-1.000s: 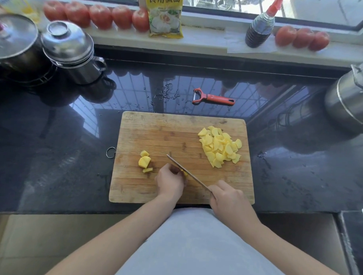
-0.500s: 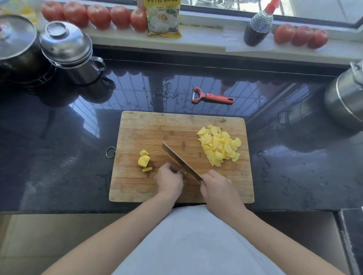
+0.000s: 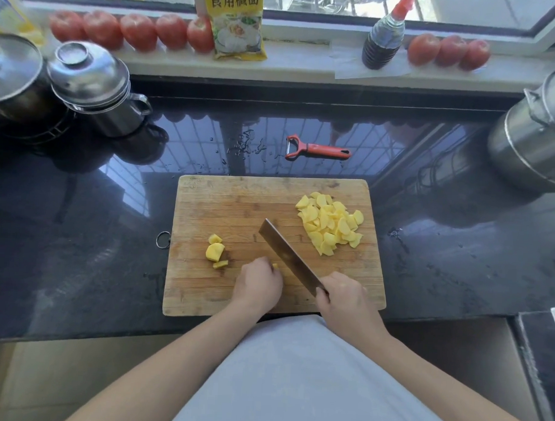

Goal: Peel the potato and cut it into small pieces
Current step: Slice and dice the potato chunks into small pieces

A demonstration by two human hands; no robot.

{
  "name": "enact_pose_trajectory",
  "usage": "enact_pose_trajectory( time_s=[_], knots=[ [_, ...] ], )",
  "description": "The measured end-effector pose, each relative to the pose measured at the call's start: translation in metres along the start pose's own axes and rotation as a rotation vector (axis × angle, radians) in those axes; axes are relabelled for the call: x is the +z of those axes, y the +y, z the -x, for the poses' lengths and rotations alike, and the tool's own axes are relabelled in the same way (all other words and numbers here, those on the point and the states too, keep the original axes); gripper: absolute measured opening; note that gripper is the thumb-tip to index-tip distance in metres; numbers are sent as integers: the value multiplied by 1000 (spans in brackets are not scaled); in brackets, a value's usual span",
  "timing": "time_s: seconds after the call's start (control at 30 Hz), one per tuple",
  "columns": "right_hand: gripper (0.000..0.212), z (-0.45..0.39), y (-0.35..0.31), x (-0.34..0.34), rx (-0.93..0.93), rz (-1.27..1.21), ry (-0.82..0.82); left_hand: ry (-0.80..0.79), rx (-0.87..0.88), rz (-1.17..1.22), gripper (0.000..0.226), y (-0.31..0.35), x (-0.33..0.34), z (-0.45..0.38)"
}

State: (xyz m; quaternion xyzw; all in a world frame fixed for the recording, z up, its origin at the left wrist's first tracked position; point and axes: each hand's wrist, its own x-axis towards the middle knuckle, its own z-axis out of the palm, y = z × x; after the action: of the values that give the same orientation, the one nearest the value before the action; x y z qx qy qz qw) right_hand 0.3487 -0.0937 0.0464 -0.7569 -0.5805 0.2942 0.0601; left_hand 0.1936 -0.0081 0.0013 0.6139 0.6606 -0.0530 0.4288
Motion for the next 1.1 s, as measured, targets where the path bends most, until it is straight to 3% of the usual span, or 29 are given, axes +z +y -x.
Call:
enact_pose_trajectory(
  time_s=[0.2,0.73,0.9,1.1],
  knots=[
    [23,4,-2,4,3,44,-71,-124,-222,497,28,1,1,-3],
    [19,7,-8,11,18,181,-144,-147,-222,434,27,10,-4,-9],
    [23,-15,-24,16,-73,77,-32,-153,-209,414,25,9,-6,-8],
    [24,-23,5,-5,11,-1,58,-96,-269,529,18,8,-10,-8]
  ],
)
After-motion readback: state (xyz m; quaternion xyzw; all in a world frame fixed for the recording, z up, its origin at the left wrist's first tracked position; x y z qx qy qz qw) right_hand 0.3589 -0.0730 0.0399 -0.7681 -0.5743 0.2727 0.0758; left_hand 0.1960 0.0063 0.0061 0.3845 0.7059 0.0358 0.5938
